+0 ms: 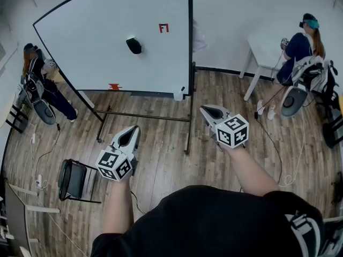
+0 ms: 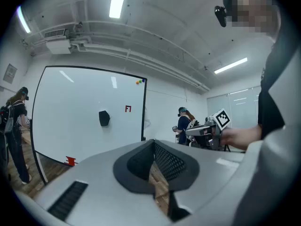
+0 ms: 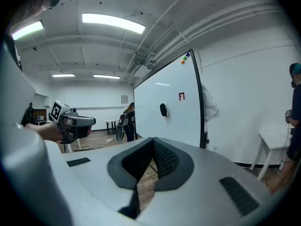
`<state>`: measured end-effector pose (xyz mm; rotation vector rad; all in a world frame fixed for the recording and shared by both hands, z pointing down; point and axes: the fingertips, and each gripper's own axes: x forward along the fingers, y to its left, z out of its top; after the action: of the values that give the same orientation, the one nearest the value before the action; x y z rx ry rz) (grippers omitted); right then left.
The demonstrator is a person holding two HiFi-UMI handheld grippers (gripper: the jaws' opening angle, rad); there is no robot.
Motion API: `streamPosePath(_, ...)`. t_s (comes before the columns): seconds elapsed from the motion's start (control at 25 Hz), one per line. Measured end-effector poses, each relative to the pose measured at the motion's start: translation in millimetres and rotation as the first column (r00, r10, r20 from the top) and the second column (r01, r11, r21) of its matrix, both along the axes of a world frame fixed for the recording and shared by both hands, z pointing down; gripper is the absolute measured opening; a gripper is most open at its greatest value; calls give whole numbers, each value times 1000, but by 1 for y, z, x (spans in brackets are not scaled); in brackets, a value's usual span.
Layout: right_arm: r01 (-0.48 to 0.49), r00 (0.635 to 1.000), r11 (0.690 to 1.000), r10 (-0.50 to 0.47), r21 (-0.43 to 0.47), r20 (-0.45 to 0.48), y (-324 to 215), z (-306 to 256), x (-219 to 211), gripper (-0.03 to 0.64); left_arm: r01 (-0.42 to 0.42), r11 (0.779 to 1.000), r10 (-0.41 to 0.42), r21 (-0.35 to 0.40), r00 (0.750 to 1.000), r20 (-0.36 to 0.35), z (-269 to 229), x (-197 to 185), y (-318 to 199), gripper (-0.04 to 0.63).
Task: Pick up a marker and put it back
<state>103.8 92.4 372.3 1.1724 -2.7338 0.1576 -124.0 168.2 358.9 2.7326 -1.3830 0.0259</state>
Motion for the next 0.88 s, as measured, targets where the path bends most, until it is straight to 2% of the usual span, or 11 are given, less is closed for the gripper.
streamPosePath(0.12,-10,1000,1000,10,-1,-24,1,8,-2,-3,-12,1000,12,-7,1000,3,8,-1,0,11)
streamPosePath(0.52,-100,995,995,100,-10,-12,-4,18,-13,-3,-27,1000,27,3,1000,1,16,-33,-7,11)
streamPosePath(0.88,-145,989,989,144,-20,-26,2,25,-17,-3,-57,998,57,3,998,-27,22,-45,-8,11)
